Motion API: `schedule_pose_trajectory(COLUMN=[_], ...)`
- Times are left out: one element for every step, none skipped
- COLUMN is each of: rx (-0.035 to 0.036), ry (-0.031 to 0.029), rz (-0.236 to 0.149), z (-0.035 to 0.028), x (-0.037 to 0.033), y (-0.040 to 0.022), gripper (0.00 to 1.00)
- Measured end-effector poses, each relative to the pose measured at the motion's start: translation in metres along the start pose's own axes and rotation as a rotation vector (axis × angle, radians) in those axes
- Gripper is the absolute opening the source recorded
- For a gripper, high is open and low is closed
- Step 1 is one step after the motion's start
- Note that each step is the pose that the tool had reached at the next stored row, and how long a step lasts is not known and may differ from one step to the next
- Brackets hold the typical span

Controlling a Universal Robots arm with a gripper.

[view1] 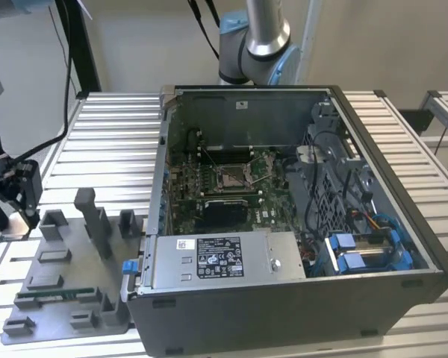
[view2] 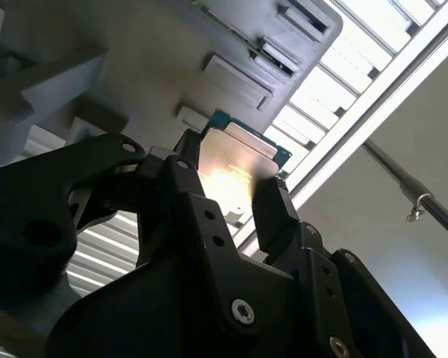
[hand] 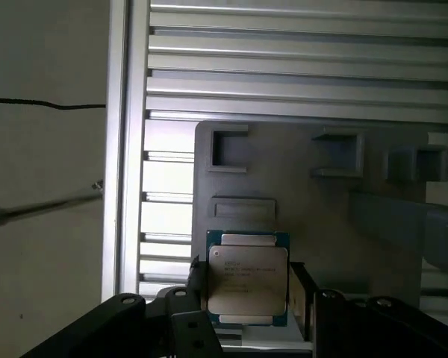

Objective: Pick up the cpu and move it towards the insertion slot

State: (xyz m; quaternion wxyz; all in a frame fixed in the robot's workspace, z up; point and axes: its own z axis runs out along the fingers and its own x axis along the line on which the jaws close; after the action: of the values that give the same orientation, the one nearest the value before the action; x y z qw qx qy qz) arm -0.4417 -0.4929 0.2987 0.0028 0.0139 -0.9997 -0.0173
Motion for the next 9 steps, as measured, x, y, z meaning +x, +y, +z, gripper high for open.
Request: schedule_pose_trajectory(rx=[0.0000, 0.0000, 0.0000, -0.0001, -0.0001, 0.0000, 0.0000, 0.0000, -0.0001], ry=[0.0004, 0.0006, 0.0011, 0.0013, 0.0016, 0.0019, 0.0022, 0.0024, 0.0026], rz=[0.000, 0.000, 0.000, 0.000, 0.000, 0.000, 0.000, 0.000, 0.000], z=[-0.0021, -0.0043, -0.0065, -0.0085, -0.0108, -0.0128, -0.0148, -0.0173, -0.0196], x=[0.0000, 0.0000, 0.0000, 0.0000, 0.0000, 0.0001, 0.0001, 0.0001, 0.0001], y=[0.0001, 0.0002, 0.0002, 0.0003, 0.0004, 0.0005, 0.0005, 0.0006, 0.0007], gripper=[0.00, 0.00, 0.00, 0.00, 0.00, 0.00, 0.00, 0.00, 0.00])
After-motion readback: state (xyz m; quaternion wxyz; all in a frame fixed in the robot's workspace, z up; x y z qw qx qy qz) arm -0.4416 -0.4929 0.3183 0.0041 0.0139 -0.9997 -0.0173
